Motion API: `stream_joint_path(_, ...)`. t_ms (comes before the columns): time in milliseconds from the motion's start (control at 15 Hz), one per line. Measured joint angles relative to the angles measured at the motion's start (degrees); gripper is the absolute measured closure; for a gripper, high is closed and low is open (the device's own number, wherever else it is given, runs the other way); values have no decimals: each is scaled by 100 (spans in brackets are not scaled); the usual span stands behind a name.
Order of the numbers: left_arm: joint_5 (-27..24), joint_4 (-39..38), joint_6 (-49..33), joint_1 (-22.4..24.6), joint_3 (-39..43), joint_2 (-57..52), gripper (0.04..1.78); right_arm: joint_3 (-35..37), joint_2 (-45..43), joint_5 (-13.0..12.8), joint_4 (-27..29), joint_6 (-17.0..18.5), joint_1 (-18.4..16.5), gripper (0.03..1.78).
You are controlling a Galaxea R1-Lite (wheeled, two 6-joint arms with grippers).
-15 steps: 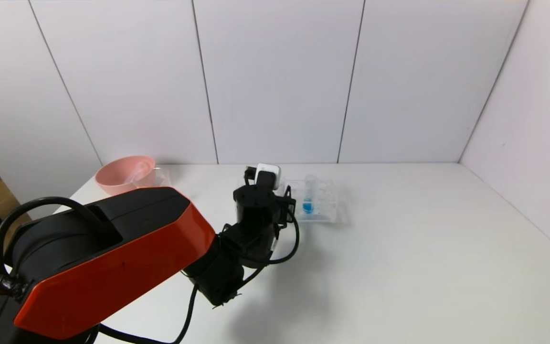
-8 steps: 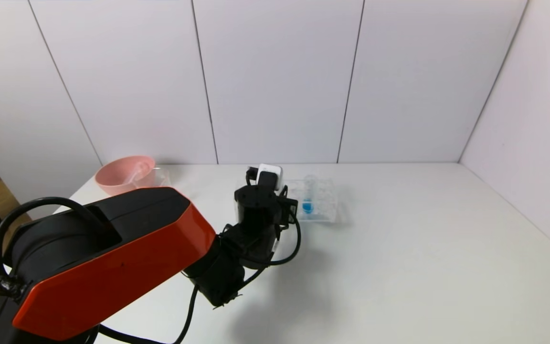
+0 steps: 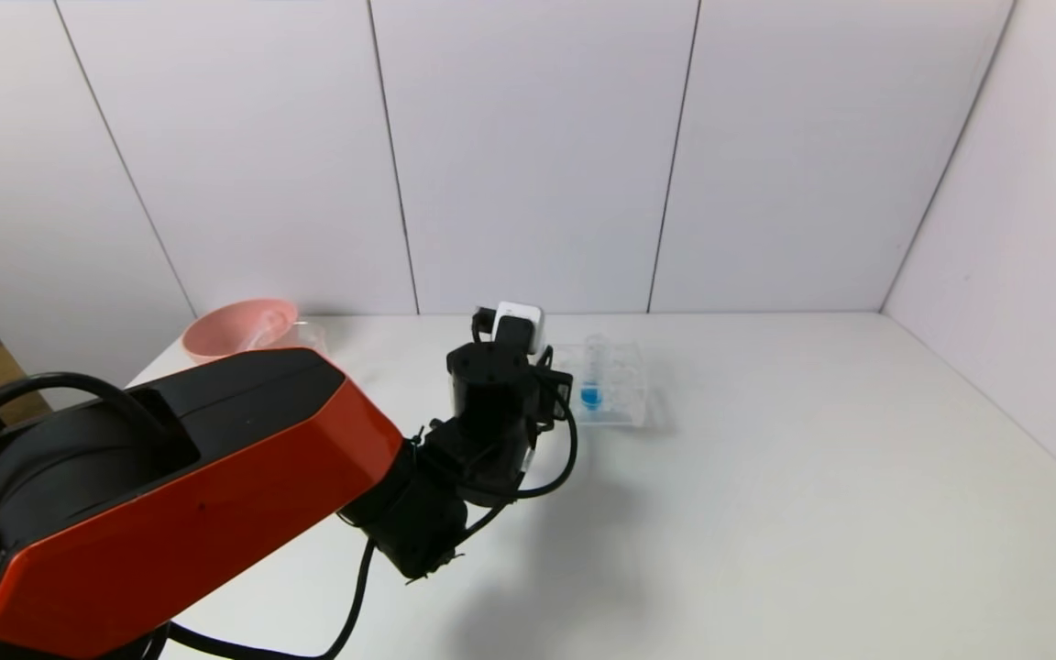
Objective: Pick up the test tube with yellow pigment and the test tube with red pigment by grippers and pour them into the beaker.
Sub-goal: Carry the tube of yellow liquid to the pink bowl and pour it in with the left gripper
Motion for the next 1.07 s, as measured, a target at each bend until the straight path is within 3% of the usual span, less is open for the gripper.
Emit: stream_joint_path(1067, -236, 521, 89, -2, -289, -642, 137, 2, 0, 0, 0, 0, 0, 170)
